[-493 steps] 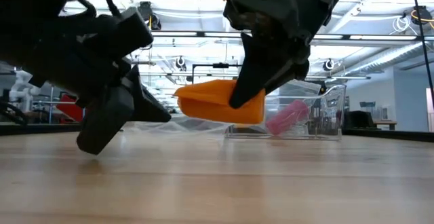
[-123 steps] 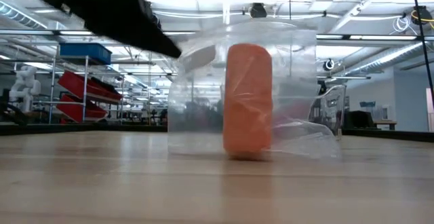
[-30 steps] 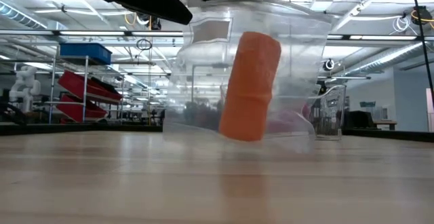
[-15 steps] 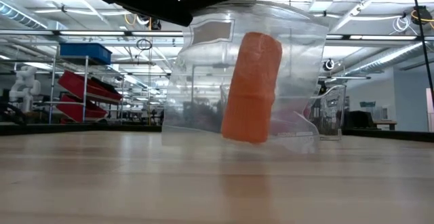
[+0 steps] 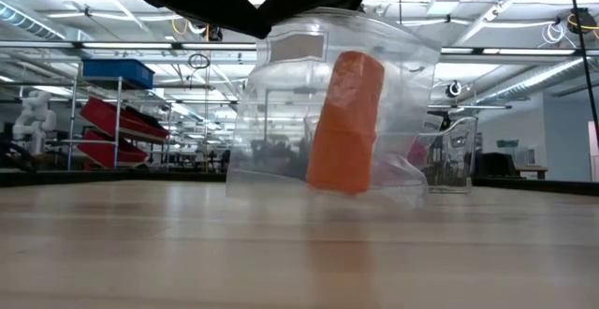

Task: Roll bandage
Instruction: Close the transparent zip bag

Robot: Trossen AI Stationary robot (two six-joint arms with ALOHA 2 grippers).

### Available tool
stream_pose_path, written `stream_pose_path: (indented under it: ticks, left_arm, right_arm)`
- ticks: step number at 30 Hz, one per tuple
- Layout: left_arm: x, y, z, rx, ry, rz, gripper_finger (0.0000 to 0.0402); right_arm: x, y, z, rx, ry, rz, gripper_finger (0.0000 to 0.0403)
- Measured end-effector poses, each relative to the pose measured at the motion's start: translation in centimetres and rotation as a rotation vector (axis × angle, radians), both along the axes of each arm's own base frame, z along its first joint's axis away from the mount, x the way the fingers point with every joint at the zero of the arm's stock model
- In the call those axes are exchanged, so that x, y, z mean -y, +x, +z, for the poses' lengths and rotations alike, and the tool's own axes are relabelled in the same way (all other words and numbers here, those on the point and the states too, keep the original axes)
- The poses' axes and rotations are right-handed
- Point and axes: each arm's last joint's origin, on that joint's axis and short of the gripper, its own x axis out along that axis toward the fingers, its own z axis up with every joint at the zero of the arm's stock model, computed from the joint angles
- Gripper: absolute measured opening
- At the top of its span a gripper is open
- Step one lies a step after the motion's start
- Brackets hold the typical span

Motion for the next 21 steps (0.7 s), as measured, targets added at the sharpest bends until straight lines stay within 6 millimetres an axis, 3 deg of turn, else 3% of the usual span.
stream_pose_path:
  ticks: [9, 21]
  left_arm:
    - [0.9, -0.5, 0.1, 0.012, 0.017, -0.006, 0.0000]
    - [1.6, -1.4, 0.4, 0.017, 0.040, -0.013, 0.0000]
  right_arm:
    - [-0.3, -1.2, 0.7, -0.040, 0.025, -0.028, 0.0004]
    - [-1.2, -2.4, 0.2, -0.121, 0.023, -0.077, 0.0004]
